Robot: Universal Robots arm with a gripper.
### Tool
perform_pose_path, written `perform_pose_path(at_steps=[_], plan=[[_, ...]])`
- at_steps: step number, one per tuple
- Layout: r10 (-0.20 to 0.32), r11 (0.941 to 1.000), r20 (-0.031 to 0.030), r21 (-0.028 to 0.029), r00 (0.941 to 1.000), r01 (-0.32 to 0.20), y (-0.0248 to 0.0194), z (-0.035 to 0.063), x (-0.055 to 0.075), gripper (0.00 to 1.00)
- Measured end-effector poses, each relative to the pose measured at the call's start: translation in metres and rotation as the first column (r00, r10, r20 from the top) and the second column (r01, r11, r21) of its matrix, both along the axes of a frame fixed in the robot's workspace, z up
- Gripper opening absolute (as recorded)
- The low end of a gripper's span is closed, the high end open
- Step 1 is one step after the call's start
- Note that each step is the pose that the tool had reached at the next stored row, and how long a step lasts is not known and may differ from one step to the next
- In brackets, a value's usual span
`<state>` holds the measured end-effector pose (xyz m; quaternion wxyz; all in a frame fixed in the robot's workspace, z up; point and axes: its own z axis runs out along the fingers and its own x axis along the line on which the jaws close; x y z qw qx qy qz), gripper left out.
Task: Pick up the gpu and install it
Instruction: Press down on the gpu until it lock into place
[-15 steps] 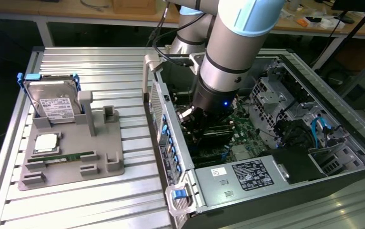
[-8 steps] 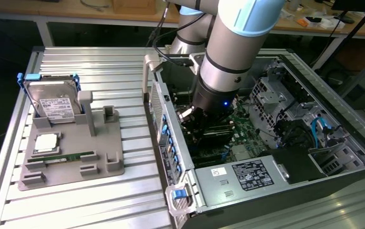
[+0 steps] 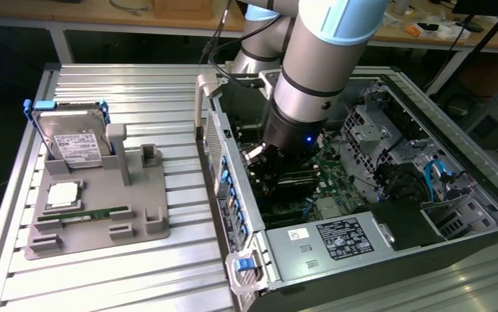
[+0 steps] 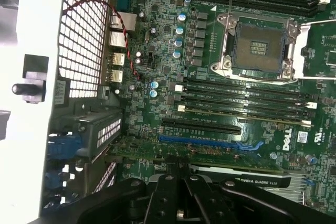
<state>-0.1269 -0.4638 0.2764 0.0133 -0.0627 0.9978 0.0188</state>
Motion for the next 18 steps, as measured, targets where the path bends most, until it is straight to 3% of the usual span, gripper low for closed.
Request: perform_pose_path(at_steps=[18], plan=[[0.0,1.0,0.001,-0.0006,1.0,0.0,0.0,0.0184,0.0,0.11]])
